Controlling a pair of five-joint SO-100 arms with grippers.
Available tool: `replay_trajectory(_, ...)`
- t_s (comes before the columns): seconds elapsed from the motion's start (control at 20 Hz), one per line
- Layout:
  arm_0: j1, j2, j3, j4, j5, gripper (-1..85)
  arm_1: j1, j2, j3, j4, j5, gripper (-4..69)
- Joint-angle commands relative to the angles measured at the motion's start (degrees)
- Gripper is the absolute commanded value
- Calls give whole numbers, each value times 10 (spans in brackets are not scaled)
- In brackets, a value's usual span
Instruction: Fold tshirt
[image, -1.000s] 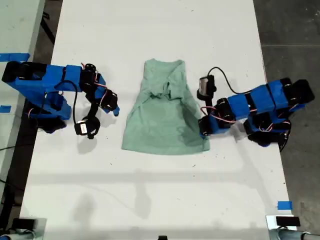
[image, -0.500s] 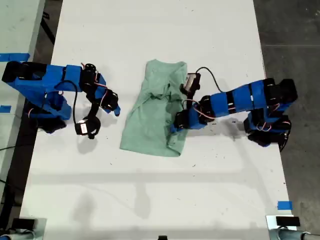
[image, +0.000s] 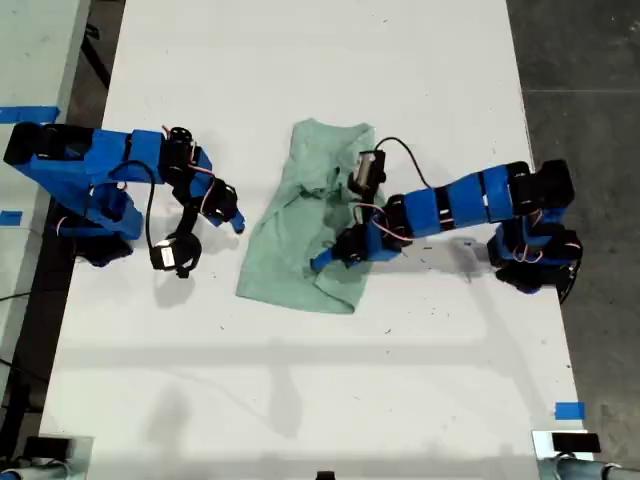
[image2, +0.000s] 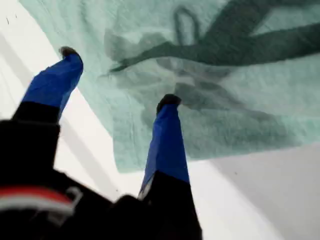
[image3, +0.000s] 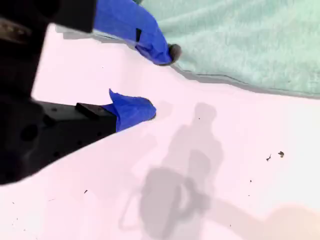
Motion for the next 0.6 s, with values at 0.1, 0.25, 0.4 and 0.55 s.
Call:
replay_trajectory(0.1,34,24,-67,37,-22,150,-18,166,-49,148,-26,300)
replay_trajectory(0.25,56,33,-64,19,-39,169,-18,236,1,186,-19,302)
replay_trajectory(0.4,76,13,-33,-44,-46,276,-18,290,58,187,-6,309)
replay_trajectory(0.55,74,-11,15,-91,-56,319,-18,319,84,187,3,309)
